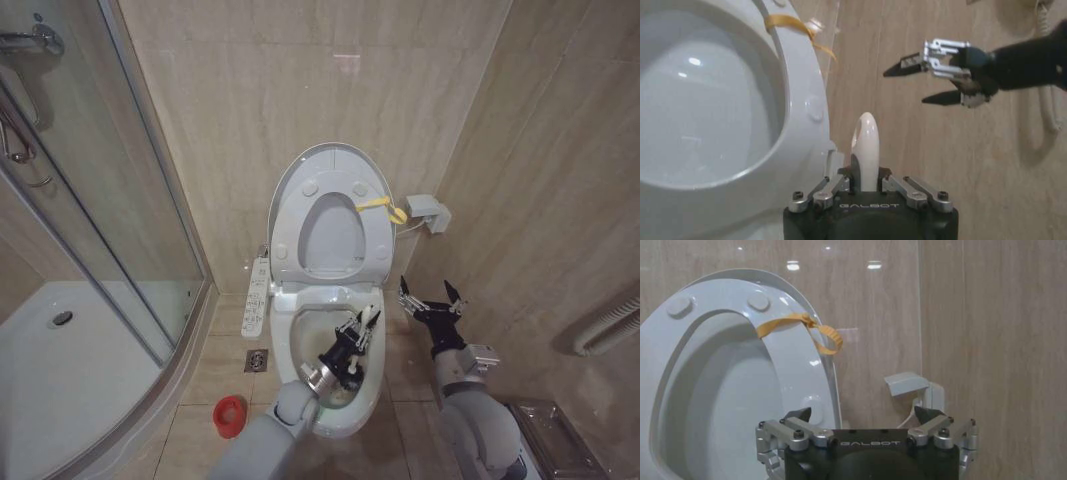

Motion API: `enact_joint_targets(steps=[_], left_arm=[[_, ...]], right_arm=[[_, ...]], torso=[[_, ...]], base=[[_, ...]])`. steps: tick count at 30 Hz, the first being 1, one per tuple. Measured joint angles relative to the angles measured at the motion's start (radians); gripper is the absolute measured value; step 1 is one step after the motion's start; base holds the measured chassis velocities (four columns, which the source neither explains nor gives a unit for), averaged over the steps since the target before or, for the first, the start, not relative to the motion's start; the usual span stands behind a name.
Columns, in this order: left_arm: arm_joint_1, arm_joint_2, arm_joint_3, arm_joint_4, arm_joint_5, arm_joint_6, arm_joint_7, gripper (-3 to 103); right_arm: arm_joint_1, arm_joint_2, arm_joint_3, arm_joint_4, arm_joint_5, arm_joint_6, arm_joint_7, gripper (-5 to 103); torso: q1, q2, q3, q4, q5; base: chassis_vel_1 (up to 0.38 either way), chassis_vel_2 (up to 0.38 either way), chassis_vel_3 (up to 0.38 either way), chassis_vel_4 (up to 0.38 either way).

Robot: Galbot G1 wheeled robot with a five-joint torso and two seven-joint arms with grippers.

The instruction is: Open the toilet lid, clean the toilet bowl with a toilet brush, close the toilet lid, and flush.

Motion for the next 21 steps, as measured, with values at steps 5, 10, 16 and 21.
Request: enact_joint_targets(steps=[5, 10, 16, 21], left_arm=[[-0.02, 0.005, -0.032, 0.117, 0.011, -0.035, 0.019, 22], [-0.037, 0.017, -0.049, 0.127, 0.013, -0.033, 0.016, 22], [-0.037, 0.015, -0.023, 0.019, -0.002, -0.001, -0.024, 22], [-0.01, 0.002, 0.001, 0.007, -0.007, 0.0, -0.026, 22]], right_arm=[[0.0, 0.0, 0.0, 0.0, 0.0, 0.0, 0.0, 100], [0.0, 0.0, 0.0, 0.0, 0.0, 0.0, 0.0, 100], [0.0, 0.0, 0.0, 0.0, 0.0, 0.0, 0.0, 100], [0.0, 0.0, 0.0, 0.0, 0.0, 0.0, 0.0, 100]], torso=[[0.0, 0.0, 0.0, 0.0001, -0.0003], [0.0, 0.0, 0.0, 0.0003, 0.0001], [0.0, 0.0, 0.0, 0.0, 0.0002], [0.0, 0.0, 0.0, 0.0, 0.0]], base=[[0.0, 0.0, 0.0, 0.0], [0.0, 0.0, 0.0, 0.0], [0.0, 0.0, 0.0, 0.0], [0.0, 0.0, 0.0, 0.0]])
